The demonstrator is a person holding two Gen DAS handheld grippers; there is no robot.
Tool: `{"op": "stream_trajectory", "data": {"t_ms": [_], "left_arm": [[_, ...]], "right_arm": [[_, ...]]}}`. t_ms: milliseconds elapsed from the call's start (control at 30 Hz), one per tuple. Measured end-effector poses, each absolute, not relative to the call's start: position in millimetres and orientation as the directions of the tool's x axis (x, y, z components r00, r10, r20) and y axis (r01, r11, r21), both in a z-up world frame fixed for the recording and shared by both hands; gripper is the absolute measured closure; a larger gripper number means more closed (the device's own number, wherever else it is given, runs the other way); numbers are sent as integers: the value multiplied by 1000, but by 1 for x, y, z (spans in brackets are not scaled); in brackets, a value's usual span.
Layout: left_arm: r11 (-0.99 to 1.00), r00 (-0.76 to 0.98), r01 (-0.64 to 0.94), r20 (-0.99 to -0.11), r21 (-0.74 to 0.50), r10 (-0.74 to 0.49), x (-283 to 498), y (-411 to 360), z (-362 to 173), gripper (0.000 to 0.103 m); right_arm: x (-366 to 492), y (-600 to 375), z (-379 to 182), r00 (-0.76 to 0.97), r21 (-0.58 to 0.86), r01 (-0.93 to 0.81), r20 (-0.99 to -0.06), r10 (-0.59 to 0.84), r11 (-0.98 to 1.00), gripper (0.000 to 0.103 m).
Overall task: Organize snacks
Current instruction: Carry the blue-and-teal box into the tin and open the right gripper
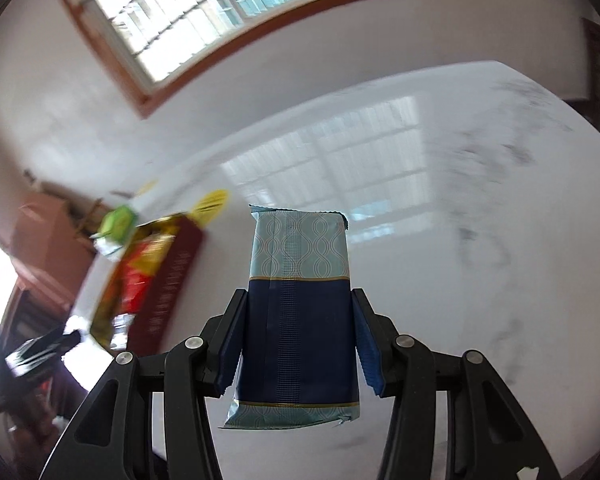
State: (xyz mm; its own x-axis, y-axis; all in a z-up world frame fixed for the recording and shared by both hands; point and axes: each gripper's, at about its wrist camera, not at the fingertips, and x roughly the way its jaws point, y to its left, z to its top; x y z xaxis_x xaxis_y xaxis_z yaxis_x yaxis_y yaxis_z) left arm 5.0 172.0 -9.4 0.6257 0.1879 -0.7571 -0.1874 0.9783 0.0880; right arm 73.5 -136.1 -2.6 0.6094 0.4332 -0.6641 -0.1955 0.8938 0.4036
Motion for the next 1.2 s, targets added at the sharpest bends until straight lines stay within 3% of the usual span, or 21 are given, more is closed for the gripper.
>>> {"op": "stream_trajectory", "data": {"t_ms": [467, 1200], "left_arm": [[975, 595, -209, -781, 79, 191, -7, 194, -30, 31], [948, 549, -314, -802, 60, 233, -30, 256, -46, 31]], "right_arm": [[62, -13, 23, 499, 384, -434, -651, 572, 815, 56], [87, 121, -1, 344, 318, -583, -737, 581, 748, 56]]}}
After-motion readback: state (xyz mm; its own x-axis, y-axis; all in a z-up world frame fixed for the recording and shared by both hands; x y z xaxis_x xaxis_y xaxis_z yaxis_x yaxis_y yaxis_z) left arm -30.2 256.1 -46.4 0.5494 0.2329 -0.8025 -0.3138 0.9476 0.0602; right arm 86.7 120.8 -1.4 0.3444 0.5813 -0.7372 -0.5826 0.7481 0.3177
